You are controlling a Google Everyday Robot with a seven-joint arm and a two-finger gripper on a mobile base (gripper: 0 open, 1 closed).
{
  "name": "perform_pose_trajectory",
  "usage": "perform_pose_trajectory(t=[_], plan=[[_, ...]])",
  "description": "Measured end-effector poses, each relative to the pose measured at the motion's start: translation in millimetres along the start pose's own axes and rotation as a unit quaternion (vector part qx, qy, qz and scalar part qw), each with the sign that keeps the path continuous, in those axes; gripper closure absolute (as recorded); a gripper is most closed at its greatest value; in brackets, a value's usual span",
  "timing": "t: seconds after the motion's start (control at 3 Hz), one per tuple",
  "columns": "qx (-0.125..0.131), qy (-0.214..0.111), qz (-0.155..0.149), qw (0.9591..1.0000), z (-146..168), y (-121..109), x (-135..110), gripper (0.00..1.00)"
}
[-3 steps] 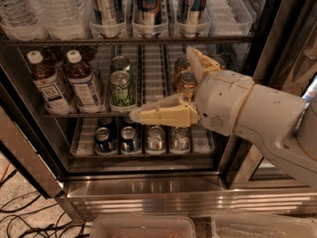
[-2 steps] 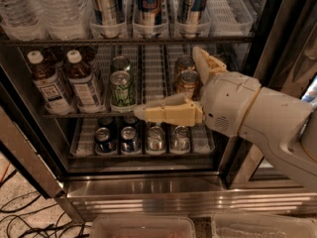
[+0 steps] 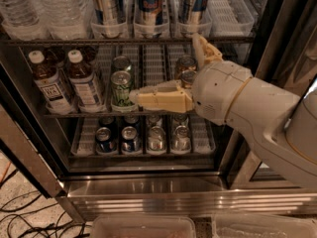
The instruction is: Pick redbull can from top shelf of fridge
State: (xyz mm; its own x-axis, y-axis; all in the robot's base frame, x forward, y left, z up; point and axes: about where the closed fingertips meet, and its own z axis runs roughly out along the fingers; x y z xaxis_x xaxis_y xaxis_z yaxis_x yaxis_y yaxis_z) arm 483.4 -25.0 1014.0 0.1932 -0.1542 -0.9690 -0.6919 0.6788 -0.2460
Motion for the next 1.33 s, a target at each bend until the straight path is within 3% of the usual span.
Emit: perform_pose_trajectory(t=[0.33,1.33], plan=[[0.010,0.013,-0.012,0.9998,14,-9,-3,0.00],[0.031,0.000,0.034,0.9989,18,-40,-6,0.00]])
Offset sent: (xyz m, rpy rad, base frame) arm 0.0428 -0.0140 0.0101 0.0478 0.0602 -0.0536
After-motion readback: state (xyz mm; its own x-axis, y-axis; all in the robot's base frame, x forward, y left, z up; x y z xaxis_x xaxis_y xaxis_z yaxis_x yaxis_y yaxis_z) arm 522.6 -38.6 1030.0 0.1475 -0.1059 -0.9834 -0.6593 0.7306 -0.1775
